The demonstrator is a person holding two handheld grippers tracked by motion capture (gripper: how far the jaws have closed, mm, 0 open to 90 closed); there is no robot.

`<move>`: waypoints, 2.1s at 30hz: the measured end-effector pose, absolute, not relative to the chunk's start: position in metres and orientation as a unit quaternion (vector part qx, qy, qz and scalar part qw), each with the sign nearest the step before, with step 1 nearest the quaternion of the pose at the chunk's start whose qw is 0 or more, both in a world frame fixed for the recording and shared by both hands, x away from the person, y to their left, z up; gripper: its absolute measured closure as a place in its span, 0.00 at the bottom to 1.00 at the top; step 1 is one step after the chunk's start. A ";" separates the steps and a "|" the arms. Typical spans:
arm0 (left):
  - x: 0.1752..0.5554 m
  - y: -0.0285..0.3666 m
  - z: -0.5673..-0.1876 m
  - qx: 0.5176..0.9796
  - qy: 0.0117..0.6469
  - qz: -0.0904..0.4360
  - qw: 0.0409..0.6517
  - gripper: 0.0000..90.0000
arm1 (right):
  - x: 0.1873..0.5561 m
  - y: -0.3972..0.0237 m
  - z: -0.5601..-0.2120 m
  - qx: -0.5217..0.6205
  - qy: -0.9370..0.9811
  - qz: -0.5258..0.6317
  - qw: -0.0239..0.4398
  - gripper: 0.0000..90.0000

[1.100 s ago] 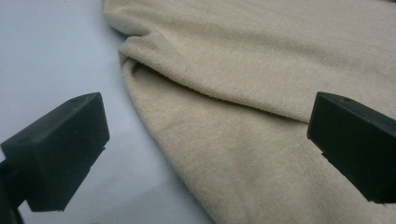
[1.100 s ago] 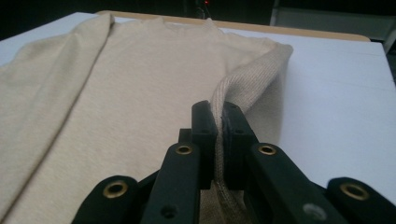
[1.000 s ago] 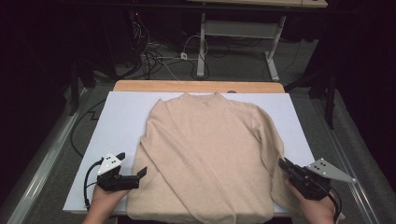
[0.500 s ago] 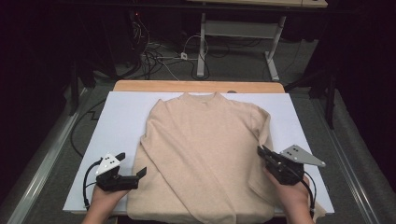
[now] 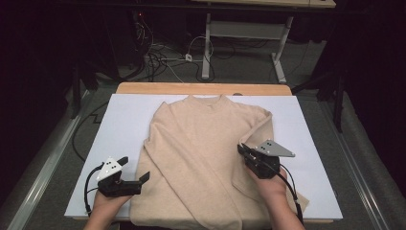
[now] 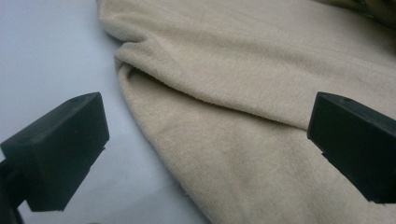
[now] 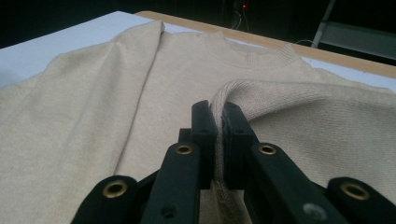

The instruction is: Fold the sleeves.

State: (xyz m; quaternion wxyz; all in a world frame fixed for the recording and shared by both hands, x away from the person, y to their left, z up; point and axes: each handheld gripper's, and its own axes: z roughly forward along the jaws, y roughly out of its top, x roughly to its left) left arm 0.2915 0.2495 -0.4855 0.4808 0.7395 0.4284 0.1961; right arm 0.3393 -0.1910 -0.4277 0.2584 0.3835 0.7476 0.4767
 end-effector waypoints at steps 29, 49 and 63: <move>0.292 0.249 -0.486 0.742 0.427 0.193 0.479 0.00 | 0.333 -0.132 -0.459 0.324 0.808 0.444 0.210 0.95; 0.292 0.249 -0.486 0.742 0.426 0.194 0.480 0.00 | 0.321 -0.143 -0.452 0.328 0.801 0.463 0.193 0.60; 0.291 0.248 -0.485 0.744 0.424 0.200 0.475 0.00 | 0.283 -0.228 -0.447 0.380 0.765 0.464 0.234 0.17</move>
